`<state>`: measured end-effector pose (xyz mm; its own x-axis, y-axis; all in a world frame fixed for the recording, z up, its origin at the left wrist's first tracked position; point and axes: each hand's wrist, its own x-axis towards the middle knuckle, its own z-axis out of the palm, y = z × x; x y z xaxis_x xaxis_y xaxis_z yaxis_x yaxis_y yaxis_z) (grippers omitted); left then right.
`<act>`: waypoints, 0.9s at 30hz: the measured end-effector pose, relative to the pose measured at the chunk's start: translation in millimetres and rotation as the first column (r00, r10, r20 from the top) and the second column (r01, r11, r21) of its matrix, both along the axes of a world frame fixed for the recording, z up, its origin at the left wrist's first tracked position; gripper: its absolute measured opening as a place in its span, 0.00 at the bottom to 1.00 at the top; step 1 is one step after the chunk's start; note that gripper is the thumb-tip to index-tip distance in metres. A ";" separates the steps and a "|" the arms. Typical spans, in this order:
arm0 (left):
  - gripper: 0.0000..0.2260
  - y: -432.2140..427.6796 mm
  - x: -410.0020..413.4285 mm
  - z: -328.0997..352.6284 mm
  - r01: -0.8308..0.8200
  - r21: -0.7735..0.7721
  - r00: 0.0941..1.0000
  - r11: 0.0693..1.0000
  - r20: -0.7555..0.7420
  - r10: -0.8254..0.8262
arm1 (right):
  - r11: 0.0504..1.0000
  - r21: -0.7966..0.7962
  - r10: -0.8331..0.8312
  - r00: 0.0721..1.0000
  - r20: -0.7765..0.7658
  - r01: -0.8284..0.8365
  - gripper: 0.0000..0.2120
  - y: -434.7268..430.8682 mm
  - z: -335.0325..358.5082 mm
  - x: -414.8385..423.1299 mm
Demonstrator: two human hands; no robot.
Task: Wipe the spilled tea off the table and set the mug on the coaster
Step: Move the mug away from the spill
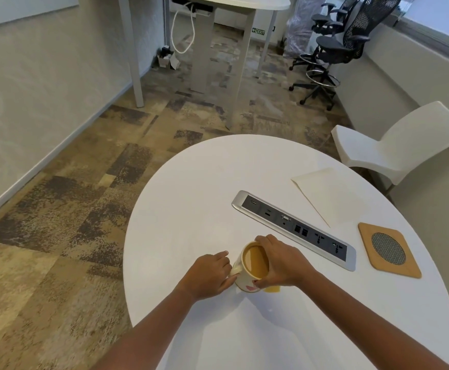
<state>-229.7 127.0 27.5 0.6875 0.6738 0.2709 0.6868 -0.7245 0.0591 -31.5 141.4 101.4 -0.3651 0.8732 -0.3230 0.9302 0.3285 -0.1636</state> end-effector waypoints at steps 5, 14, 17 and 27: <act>0.13 9.7 -6.2 5.4 0.019 0.020 0.999 1.000 0.026 -0.019 | 0.999 -0.007 -0.041 0.999 -0.003 0.041 0.42 6.1 3.0 -4.0; 0.11 48.1 -26.0 29.6 -0.061 0.094 0.997 0.994 0.049 0.057 | 0.992 0.061 -0.111 0.994 -0.014 0.111 0.45 42.8 22.2 -29.1; 0.11 61.8 -35.9 34.9 -0.119 0.099 0.992 0.988 0.044 0.115 | 0.990 0.061 -0.124 0.992 -0.029 0.126 0.45 59.8 25.3 -41.9; 0.12 95.2 -54.3 36.8 -0.308 0.120 0.951 0.944 0.002 0.310 | 0.971 0.097 -0.212 0.974 -0.077 0.219 0.44 99.2 11.2 -74.9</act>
